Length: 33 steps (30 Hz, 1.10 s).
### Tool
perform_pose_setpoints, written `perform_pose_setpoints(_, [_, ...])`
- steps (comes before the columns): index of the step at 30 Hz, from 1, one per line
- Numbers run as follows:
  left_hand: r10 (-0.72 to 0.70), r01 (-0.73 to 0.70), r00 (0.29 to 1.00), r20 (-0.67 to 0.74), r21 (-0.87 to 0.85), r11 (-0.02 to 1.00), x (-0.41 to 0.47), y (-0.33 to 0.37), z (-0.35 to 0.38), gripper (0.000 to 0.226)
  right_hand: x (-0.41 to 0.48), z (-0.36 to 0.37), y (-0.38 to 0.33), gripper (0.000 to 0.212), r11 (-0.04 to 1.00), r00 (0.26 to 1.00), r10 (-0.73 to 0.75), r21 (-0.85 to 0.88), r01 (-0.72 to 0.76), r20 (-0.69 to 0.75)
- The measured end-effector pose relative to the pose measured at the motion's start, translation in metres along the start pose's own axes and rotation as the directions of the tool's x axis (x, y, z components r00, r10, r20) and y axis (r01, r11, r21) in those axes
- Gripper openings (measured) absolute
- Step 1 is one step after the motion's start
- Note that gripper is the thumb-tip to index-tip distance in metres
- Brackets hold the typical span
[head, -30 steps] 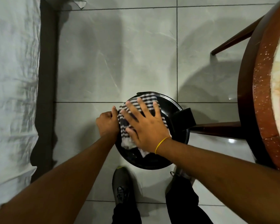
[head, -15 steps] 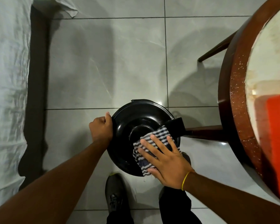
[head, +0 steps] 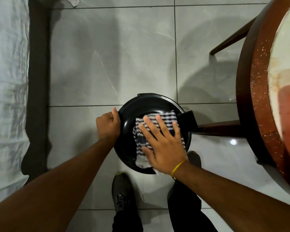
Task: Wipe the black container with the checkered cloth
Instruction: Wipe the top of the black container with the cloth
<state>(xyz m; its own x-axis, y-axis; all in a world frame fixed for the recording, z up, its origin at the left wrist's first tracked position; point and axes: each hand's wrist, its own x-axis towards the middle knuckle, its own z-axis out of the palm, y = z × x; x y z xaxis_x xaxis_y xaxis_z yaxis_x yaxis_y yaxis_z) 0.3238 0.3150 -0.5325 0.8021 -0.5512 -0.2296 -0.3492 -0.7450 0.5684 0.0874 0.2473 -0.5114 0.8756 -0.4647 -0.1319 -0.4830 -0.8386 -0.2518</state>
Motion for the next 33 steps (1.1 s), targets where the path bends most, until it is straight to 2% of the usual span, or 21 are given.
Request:
perform_pose_setpoints(5, [0.053, -0.052, 0.999, -0.007, 0.023, 0.998, 0.001, -0.001, 0.0, 0.062, 0.028, 0.0, -0.025, 0.073, 0.991, 0.992, 0.128, 0.049, -0.127, -0.01])
perform_pose_setpoints(7, [0.065, -0.064, 0.998, -0.02, 0.034, 0.997, 0.001, 0.0, 0.0, 0.059, 0.049, -0.004, -0.035, 0.069, 0.97, 0.973, 0.23, 0.085, -0.227, -0.031])
perform_pose_setpoints(9, [0.068, -0.066, 0.997, -0.029, 0.05, 0.997, 0.002, -0.002, 0.0, 0.058, 0.079, -0.007, -0.046, 0.066, 0.907, 0.91, 0.41, 0.134, -0.4, -0.059])
perform_pose_setpoints(12, [0.035, -0.033, 0.999, -0.041, 0.067, 0.997, 0.002, 0.0, 0.0, 0.058, 0.114, -0.013, -0.059, 0.061, 0.72, 0.728, 0.681, 0.248, -0.648, -0.077])
perform_pose_setpoints(14, [0.017, -0.013, 0.998, -0.054, 0.071, 0.997, 0.002, 0.002, 0.0, 0.056, 0.126, -0.014, -0.063, 0.06, 0.628, 0.635, 0.768, 0.287, -0.724, -0.078])
perform_pose_setpoints(16, [0.008, -0.003, 0.998, -0.067, 0.069, 0.998, 0.002, 0.001, 0.001, 0.056, 0.13, -0.014, -0.064, 0.062, 0.623, 0.633, 0.771, 0.282, -0.73, -0.068])
perform_pose_setpoints(17, [0.01, -0.005, 0.997, -0.07, 0.062, 0.998, 0.002, 0.0, 0.002, 0.056, 0.127, -0.014, -0.063, 0.063, 0.662, 0.673, 0.737, 0.263, -0.702, -0.06])
perform_pose_setpoints(19, [0.015, -0.011, 0.997, -0.075, 0.065, 0.998, 0.003, -0.001, 0.003, 0.056, 0.111, -0.013, -0.053, 0.065, 0.826, 0.834, 0.549, 0.184, -0.533, -0.049])
perform_pose_setpoints(21, [0.018, -0.012, 0.997, -0.076, 0.079, 0.997, 0.003, -0.003, 0.003, 0.057, 0.089, -0.011, -0.031, 0.067, 0.978, 0.979, 0.201, 0.065, -0.198, -0.037])
perform_pose_setpoints(22, [0.013, -0.008, 0.997, -0.075, 0.071, 0.997, 0.003, -0.002, 0.003, 0.057, 0.078, -0.011, -0.017, 0.069, 1.0, 1.0, 0.005, 0.009, -0.005, -0.019])
perform_pose_setpoints(24, [0.007, -0.004, 0.997, -0.071, 0.05, 0.999, 0.002, -0.001, 0.002, 0.057, 0.066, -0.013, 0.011, 0.075, 0.944, 0.946, -0.321, -0.065, 0.323, 0.036])
perform_pose_setpoints(27, [0.028, -0.023, 0.996, -0.081, 0.067, 0.998, 0.001, -0.001, 0.002, 0.056, 0.071, -0.019, 0.037, 0.079, 0.759, 0.759, -0.633, -0.066, 0.647, 0.152])
perform_pose_setpoints(29, [0.055, -0.048, 0.993, -0.106, 0.07, 0.996, 0.0, 0.001, 0.002, 0.055, 0.081, -0.023, 0.045, 0.076, 0.654, 0.648, -0.731, -0.053, 0.755, 0.212])
perform_pose_setpoints(30, [0.064, -0.056, 0.991, -0.116, 0.071, 0.996, -0.001, 0.001, 0.002, 0.055, 0.084, -0.024, 0.047, 0.074, 0.622, 0.616, -0.755, -0.049, 0.781, 0.227])
perform_pose_setpoints(31, [0.065, -0.056, 0.99, -0.126, 0.072, 0.996, -0.001, 0.002, 0.003, 0.056, 0.086, -0.025, 0.048, 0.073, 0.613, 0.608, -0.761, -0.056, 0.788, 0.225])
perform_pose_setpoints(33, [0.044, -0.035, 0.99, -0.135, 0.066, 0.997, -0.002, 0.002, 0.003, 0.056, 0.084, -0.022, 0.047, 0.071, 0.65, 0.652, -0.734, -0.085, 0.755, 0.19])
